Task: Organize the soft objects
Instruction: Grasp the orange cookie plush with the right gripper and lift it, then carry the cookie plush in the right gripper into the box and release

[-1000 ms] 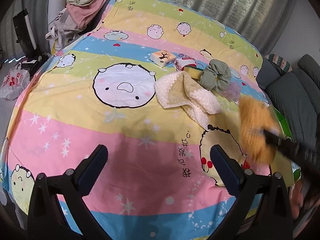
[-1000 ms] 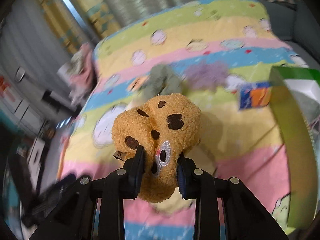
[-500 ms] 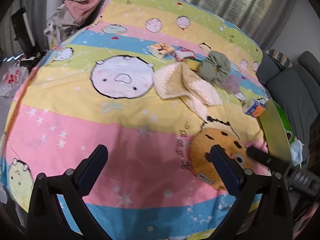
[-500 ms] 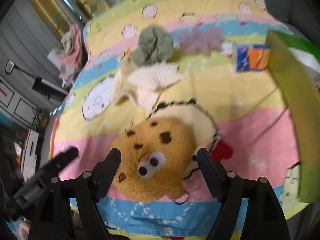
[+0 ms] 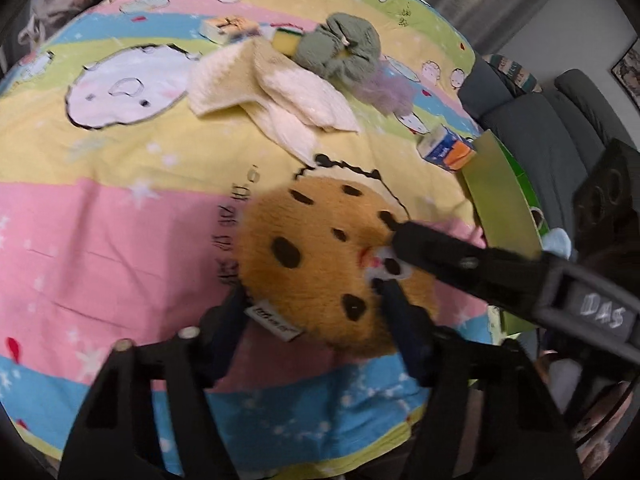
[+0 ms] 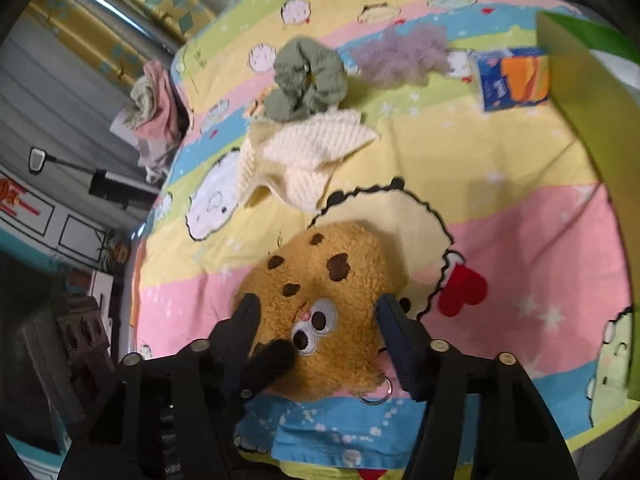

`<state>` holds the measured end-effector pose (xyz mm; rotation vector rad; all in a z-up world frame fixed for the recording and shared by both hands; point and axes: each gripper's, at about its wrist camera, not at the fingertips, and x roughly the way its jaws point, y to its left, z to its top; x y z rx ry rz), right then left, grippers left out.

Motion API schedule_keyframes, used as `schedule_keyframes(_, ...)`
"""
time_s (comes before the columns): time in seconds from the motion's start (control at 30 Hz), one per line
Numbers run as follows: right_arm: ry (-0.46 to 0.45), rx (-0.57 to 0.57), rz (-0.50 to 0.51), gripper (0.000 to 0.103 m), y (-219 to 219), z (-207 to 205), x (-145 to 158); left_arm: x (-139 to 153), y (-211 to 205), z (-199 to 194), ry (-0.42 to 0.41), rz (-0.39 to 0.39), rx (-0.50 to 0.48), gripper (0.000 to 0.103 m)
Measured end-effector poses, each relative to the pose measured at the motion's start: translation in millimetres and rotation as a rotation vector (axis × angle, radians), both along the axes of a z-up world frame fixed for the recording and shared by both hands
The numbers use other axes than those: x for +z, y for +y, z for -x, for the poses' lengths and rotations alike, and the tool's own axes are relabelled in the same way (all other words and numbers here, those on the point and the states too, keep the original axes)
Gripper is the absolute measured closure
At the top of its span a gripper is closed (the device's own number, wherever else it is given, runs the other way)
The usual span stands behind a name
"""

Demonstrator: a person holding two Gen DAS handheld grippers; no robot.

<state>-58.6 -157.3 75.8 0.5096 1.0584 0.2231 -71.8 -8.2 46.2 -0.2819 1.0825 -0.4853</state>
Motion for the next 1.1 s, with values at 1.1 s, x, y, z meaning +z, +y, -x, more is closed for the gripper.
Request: schedule_keyframes(1.1,-0.422,-0.264,-0.074,0.062,-115,-1,115,149,-154,-31,-0.517,0.058,-0.331,0.079)
